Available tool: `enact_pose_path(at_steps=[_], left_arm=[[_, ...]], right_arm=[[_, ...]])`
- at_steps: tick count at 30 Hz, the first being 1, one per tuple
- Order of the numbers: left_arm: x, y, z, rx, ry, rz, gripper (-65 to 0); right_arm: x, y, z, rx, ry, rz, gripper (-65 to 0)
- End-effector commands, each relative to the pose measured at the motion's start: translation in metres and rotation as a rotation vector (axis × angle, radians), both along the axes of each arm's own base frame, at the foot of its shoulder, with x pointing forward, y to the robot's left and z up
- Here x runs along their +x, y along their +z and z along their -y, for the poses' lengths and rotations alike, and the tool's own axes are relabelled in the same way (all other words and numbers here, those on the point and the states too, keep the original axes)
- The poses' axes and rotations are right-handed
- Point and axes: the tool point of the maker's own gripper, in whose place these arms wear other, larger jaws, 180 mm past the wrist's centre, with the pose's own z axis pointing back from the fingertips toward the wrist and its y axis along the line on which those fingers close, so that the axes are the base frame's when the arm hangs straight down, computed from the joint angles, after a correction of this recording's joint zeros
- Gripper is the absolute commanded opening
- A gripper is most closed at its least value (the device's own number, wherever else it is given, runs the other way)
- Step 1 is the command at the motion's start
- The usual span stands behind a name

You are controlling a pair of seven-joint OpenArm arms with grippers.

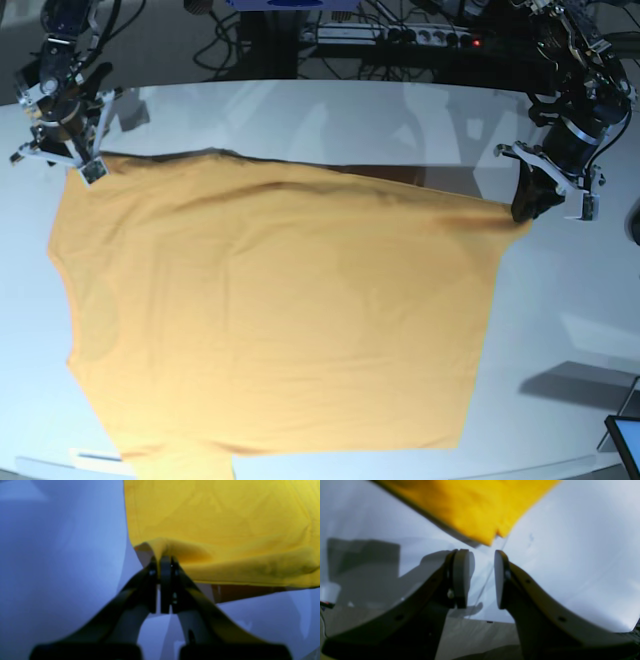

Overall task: Fold the T-shirt properly
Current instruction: 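Lift the shirt's shoulder edge with both grippers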

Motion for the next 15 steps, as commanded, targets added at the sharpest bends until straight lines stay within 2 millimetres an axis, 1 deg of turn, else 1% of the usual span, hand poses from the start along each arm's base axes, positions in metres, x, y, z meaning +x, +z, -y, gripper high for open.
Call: enact_pose_path(at_steps=[1,7,9,12,15], left_arm=[[0.002,0.010,0.001,0.003,-0.015,0.037,-65.0],[-0.002,0.006,0.001,0.002,-0.015,0.022,-65.0],[-0.003,0.006,0.001,0.001,-0.014,0.020,-65.0],[-0.003,0.006,0.001,0.001,-0.014,0.020,-65.0],[-0.003,0.006,0.001,0.001,-0.016,0.020,-65.0]], right_arm=[[0.008,0.010,0.002,-0.015,0.000,0.039,-48.2],[0.013,0.012,-0.005,0.009,0.025,0.078,-47.9],[0.010,0.011,-0.007,0.019,0.037,0.082,-47.7],[0.010,0.011,-0.009,0.024,0.045,0.088,-47.6],[0.011,0.012,-0.007,0.016,0.047,0.088,-44.7]])
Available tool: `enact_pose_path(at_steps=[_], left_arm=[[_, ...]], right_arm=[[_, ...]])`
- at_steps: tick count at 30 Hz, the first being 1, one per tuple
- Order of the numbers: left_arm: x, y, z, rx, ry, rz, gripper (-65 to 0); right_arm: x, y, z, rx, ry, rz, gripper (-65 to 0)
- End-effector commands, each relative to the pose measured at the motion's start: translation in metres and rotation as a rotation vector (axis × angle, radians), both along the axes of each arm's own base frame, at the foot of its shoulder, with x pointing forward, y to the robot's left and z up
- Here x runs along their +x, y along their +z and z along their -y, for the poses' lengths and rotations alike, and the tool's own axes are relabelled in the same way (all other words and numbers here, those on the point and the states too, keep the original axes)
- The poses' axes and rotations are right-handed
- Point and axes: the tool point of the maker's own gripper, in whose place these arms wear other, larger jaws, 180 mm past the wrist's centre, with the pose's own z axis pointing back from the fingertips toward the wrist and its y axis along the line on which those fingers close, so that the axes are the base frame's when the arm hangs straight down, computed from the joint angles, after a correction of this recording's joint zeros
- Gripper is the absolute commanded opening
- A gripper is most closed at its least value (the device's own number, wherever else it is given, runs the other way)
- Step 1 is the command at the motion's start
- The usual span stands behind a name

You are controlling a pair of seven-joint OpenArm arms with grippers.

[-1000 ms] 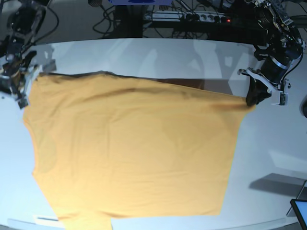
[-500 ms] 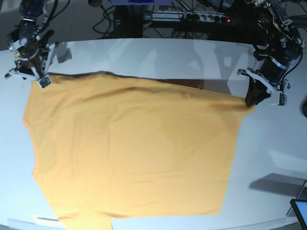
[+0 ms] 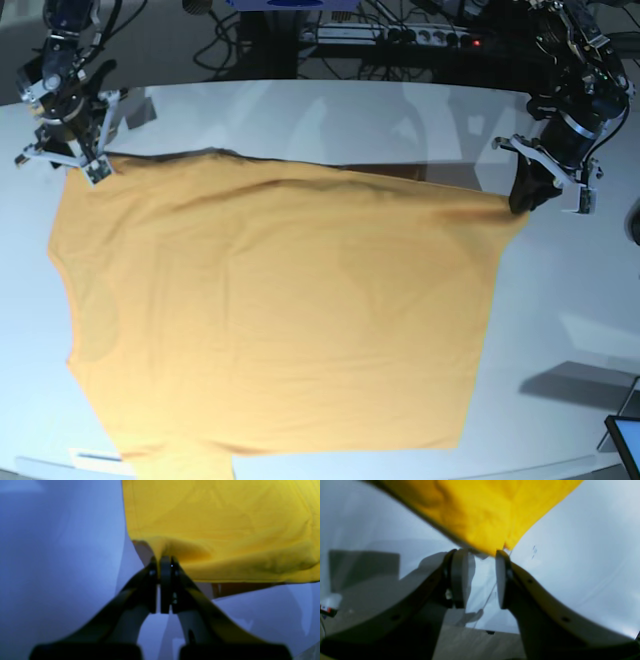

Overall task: Fold the T-shirt properly
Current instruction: 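Lift the shirt's shoulder edge with both grippers, then adjust the right gripper's hold on the shirt corner while left holds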

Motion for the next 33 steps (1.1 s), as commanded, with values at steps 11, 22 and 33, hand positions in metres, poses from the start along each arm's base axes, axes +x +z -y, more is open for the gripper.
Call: enact_pose_path(at_steps=[11,22,33], left_arm=[[0.005,0.012,0.001,0.002,-0.014,0.046,-65.0],[0.002,0.009,0.000,-0.001,-0.012,0.033,-65.0],[0.002,0.009,0.000,-0.001,-0.012,0.033,-65.0]], right_arm=[[0.019,0.014,0.001,-0.039,0.044,0.039,-41.8],[0.021,0.005,0.008,-0.053,0.009,-0.011,-41.4],[0.014,-0.012,0.009,-0.034,-0.001,-0.060,-41.4]])
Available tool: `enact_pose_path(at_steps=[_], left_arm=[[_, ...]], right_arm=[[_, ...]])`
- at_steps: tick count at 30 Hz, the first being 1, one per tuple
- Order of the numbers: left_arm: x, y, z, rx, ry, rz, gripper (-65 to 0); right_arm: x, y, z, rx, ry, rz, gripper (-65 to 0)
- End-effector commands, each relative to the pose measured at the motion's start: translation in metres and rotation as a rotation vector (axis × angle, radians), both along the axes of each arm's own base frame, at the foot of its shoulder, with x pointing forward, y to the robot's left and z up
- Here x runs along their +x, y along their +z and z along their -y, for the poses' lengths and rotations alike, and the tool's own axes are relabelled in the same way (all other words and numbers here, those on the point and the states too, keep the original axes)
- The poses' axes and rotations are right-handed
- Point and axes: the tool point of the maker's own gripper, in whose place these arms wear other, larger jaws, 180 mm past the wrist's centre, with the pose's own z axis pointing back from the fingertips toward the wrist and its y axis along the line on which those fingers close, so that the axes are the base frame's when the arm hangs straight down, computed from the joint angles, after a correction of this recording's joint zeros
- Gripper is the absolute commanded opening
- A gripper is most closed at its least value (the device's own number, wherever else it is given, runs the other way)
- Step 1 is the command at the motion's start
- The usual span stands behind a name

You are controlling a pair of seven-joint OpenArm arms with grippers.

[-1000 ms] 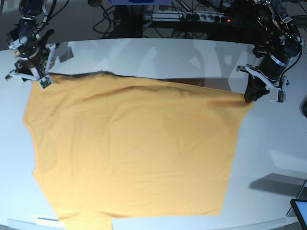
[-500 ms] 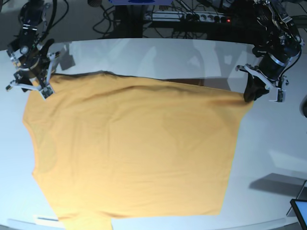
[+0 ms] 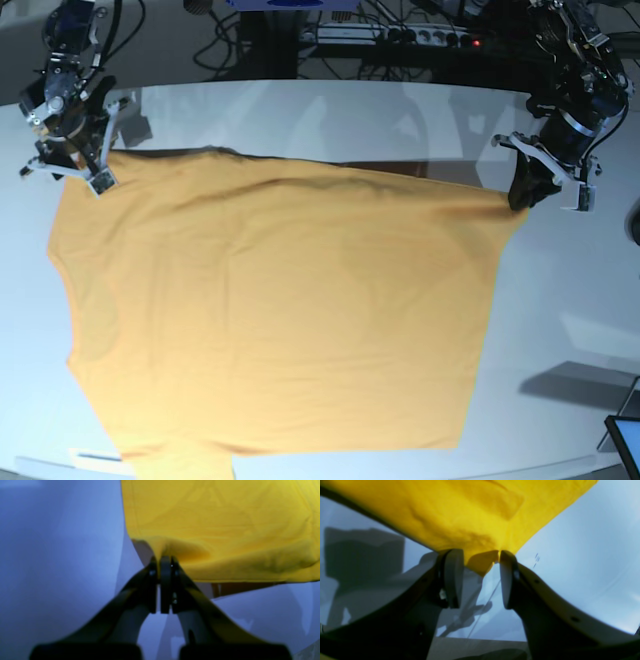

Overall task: Fold the T-shirt properly
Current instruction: 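Adjust the right gripper's hold on the shirt corner while left holds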

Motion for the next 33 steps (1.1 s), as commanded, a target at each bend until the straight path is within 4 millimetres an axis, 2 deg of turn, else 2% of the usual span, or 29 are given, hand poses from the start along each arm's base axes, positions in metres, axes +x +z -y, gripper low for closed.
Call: enact_pose_path(at_steps=[1,3,5,7,10,15,17,21,24,30,33], left_arm=[[0.005,0.012,0.000,0.004,-0.014,0.046,-65.0],[0.005,0.012,0.000,0.004,-0.014,0.046,-65.0],[0.005,0.012,0.000,0.004,-0.014,0.046,-65.0],[0.005,0.012,0.000,0.004,-0.014,0.046,-65.0],[0.005,0.012,0.000,0.004,-0.014,0.046,-65.0],[0.002,0.011,-0.001,0.007,-0.014,0.037,-65.0],[0.002,0.011,-0.001,0.007,-0.014,0.037,-65.0],[0.002,0.010,-0.001,0.007,-0.014,0.035,-65.0],[0.002,0.010,-0.001,0.008,-0.014,0.035,-65.0],[0.002,0.010,-0.001,0.007,-0.014,0.035,-65.0],[0.002,0.010,-0.001,0.007,-0.014,0.037,-65.0]], right_arm=[[0.005,0.007,0.004,-0.013,-0.001,0.027,-41.4],[0.005,0.005,0.004,-0.010,0.000,0.021,-41.8],[0.005,0.000,-0.006,0.000,0.032,0.008,-42.4],[0.005,-0.001,-0.012,-0.001,0.059,-0.002,-46.3],[0.002,-0.007,-0.014,0.005,0.066,-0.020,-55.9],[-0.001,-0.014,-0.013,0.011,0.060,-0.041,-59.3],[-0.002,-0.013,-0.012,0.008,0.057,-0.040,-65.0],[0.001,-0.009,-0.010,-0.001,0.059,-0.028,-64.3],[0.007,0.002,-0.005,-0.041,0.066,0.001,-64.3],[0.025,0.041,0.018,-0.244,0.068,0.073,-64.4],[0.026,0.045,0.024,-0.284,0.064,0.072,-64.4]])
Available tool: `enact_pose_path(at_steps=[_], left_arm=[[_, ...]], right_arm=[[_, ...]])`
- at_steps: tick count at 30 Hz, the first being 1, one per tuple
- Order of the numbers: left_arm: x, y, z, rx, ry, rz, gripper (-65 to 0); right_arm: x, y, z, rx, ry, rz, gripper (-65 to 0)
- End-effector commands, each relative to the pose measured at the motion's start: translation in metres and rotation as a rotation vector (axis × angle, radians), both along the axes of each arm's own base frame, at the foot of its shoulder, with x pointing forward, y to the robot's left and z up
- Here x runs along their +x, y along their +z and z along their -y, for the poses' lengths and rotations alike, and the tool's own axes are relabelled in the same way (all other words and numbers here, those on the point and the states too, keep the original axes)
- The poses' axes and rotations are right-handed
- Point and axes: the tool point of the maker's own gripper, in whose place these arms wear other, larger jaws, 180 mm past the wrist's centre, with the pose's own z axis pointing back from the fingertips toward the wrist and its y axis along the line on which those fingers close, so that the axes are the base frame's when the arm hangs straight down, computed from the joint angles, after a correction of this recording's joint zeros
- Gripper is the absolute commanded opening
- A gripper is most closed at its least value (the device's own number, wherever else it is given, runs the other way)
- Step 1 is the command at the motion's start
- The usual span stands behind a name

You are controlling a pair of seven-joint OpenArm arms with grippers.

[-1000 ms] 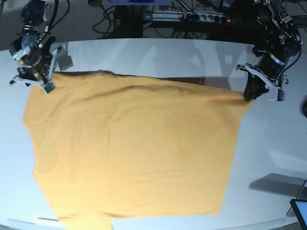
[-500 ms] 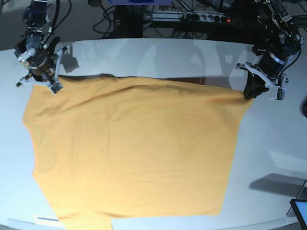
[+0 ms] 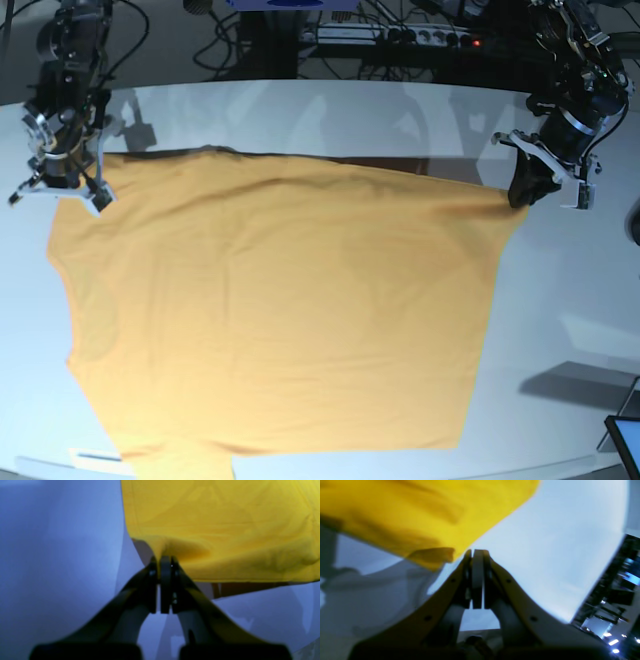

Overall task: Fold the T-shirt properly
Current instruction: 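Adjust the right gripper's hold on the shirt corner while left holds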

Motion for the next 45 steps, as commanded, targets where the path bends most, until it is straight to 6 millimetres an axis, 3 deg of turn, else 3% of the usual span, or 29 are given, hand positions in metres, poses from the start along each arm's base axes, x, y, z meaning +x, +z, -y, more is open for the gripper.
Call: enact_pose_path(at_steps=[1,4,8,11,16,19,22,28,32,40,45], left_arm=[[0.005,0.012,0.000,0.004,-0.013,0.046,-65.0],[0.005,0.013,0.000,0.004,-0.013,0.047,-65.0],[0.005,0.013,0.000,0.004,-0.013,0.047,-65.0],[0.005,0.012,0.000,0.004,-0.013,0.046,-65.0],[0.004,0.012,0.000,0.006,-0.013,0.044,-65.0],[0.004,0.012,0.000,0.006,-0.013,0.044,-65.0],[0.004,0.012,0.000,0.006,-0.013,0.044,-65.0],[0.004,0.011,0.000,0.004,-0.013,0.043,-65.0],[0.003,0.011,0.000,0.004,-0.012,0.040,-65.0],[0.001,0.000,-0.004,-0.016,0.003,0.014,-65.0],[0.000,-0.005,-0.007,-0.024,0.011,-0.003,-65.0]], right_arm=[[0.002,0.008,0.005,-0.023,-0.007,0.019,-64.4],[0.000,0.001,-0.004,0.017,-0.018,0.014,-61.5],[-0.009,-0.004,-0.004,0.124,-0.117,0.039,-44.5],[-0.014,-0.002,0.005,0.233,-0.208,0.071,-35.8],[-0.031,0.016,0.053,0.360,-0.391,0.088,-22.1],[-0.038,0.028,0.071,0.408,-0.433,0.103,-21.6],[-0.042,0.028,0.068,0.445,-0.441,0.076,-21.6],[-0.046,0.016,0.045,0.539,-0.435,0.044,-21.6],[-0.049,0.013,0.042,0.546,-0.434,0.033,-21.6],[-0.052,-0.006,0.001,0.576,-0.311,-0.055,-22.1],[-0.039,-0.010,-0.018,0.492,-0.148,0.006,-31.8]])
